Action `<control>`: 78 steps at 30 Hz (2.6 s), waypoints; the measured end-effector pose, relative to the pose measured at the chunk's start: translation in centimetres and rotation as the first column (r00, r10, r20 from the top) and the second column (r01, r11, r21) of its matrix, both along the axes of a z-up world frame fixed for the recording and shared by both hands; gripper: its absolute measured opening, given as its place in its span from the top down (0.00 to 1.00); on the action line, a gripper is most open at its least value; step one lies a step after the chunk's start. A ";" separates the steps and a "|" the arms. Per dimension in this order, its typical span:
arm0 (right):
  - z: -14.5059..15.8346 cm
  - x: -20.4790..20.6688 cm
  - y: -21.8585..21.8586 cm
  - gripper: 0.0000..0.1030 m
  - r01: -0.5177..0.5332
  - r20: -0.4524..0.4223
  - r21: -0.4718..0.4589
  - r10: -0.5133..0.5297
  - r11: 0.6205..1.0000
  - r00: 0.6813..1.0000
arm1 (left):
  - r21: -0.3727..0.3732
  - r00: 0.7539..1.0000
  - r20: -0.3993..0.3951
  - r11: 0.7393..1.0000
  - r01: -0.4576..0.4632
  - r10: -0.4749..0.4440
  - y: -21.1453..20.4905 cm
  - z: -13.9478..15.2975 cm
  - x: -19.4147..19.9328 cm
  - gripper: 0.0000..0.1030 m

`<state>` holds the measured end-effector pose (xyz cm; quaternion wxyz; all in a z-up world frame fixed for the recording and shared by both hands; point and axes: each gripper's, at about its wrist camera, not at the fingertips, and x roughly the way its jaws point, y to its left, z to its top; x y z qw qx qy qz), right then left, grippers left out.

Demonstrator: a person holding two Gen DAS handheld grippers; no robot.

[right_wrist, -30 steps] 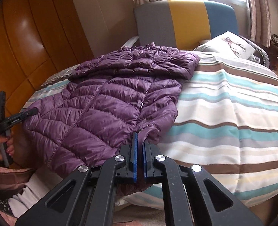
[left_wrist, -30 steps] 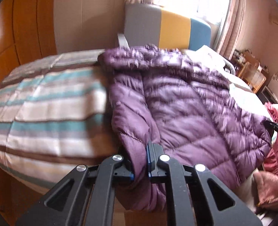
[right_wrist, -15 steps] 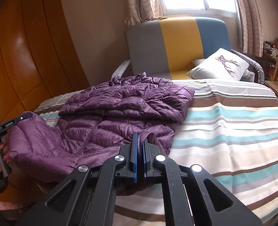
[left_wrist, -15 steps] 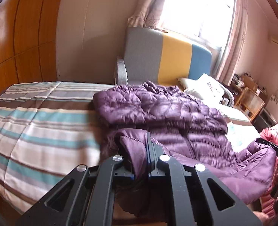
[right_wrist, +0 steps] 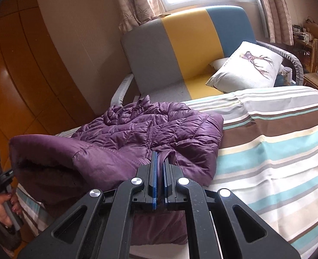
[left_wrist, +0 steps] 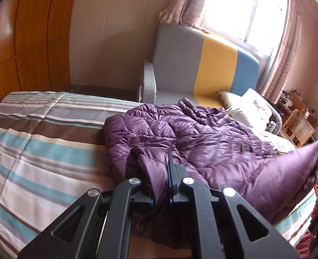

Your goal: Fold large clothes

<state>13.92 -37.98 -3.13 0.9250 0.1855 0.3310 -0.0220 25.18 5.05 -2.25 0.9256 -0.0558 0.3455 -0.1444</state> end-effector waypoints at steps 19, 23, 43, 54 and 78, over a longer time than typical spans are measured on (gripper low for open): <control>-5.8 5.9 -6.6 0.35 0.189 -0.045 0.254 -0.183 0.949 0.982 | -0.202 0.966 -0.085 0.945 -0.256 0.244 3.5 -1.7 9.1 0.09; -3.9 5.0 -6.4 0.34 0.158 0.025 0.196 -0.166 0.968 0.986 | -0.150 0.971 -0.066 0.960 -0.238 0.230 4.1 -1.7 8.5 0.09; -8.4 -0.8 -1.4 0.34 -0.004 -0.087 0.158 0.018 0.987 0.996 | -0.046 0.996 -0.082 0.999 0.019 -0.023 1.4 -8.0 2.7 0.17; -10.9 -0.1 -2.3 0.85 -0.054 -0.071 0.422 0.092 0.905 0.993 | -0.097 0.974 -0.191 0.989 0.109 -0.126 0.2 -9.0 2.0 0.77; -8.0 -13.1 -0.4 0.84 -0.192 -0.108 0.326 0.238 0.926 0.965 | -0.092 0.956 -0.195 0.975 0.203 -0.218 4.7 -8.1 -15.5 0.72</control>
